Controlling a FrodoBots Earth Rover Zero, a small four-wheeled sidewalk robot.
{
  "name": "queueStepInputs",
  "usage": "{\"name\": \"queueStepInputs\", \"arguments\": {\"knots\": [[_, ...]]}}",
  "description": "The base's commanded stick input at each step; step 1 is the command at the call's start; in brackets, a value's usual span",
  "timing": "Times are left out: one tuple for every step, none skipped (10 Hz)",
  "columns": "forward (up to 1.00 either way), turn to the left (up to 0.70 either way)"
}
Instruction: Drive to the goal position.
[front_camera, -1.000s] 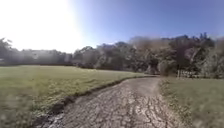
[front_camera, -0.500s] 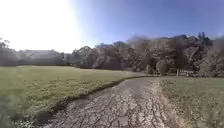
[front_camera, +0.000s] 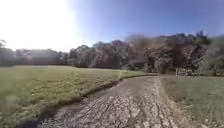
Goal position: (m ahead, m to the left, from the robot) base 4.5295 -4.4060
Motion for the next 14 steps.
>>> {"name": "queueStepInputs", "arguments": {"knots": [[0.50, 0.00], [0.50, 0.00], [0.50, 0.00], [0.50, -0.07], [0.50, -0.25], [0.50, -0.27], [0.50, -0.22], [0.50, -0.05], [0.50, 0.00], [0.50, 0.00], [0.50, 0.00], [0.50, 0.00], [0.50, 0.00], [0.50, 0.00]]}}
